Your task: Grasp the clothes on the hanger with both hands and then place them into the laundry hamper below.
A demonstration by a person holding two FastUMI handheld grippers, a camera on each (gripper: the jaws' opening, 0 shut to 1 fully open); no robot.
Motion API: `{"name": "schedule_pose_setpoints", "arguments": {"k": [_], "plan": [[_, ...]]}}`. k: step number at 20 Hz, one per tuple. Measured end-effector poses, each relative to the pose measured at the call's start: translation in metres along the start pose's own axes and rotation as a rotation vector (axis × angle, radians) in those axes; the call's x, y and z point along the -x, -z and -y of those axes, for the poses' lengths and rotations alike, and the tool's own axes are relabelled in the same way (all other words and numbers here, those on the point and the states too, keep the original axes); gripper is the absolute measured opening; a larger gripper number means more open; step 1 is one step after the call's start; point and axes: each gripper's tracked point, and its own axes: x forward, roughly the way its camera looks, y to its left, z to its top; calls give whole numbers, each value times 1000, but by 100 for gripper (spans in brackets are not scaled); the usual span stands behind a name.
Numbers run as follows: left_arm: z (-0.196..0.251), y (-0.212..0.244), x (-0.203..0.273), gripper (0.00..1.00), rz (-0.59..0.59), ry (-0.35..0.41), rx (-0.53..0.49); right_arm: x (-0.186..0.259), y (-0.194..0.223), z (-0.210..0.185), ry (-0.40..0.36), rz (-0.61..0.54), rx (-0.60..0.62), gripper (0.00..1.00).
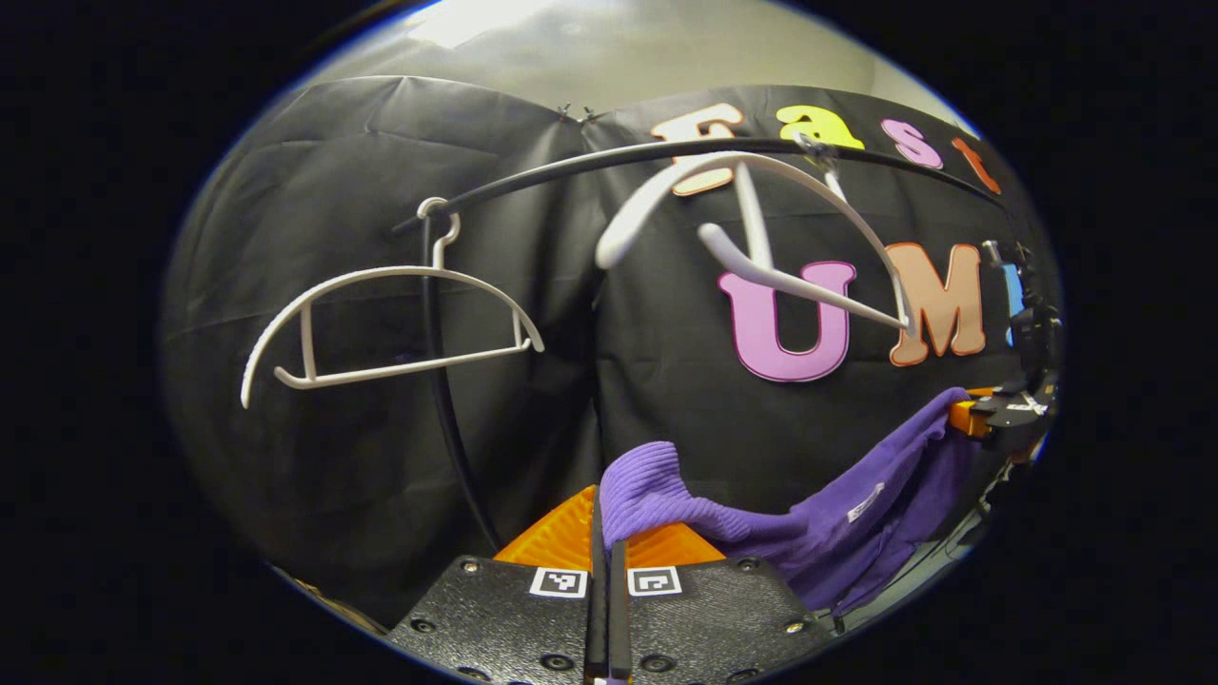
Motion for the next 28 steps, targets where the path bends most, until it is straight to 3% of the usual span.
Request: {"name": "schedule_pose_setpoints", "arguments": {"k": [8, 13, 19, 28], "plan": [[66, 18, -12, 3, -7, 147, -64, 21, 7, -63, -145, -12, 4, 16], [98, 24, -21, 2, -17, 223, 4, 30, 19, -100, -245, -37, -10, 16], [115, 63, -37, 0, -101, 253, 72, 31, 69, -118, -284, -133, 3, 17], [130, 150, -41, 2, -288, 288, 35, 49, 156, -128, -305, -302, 46, 17]]}}
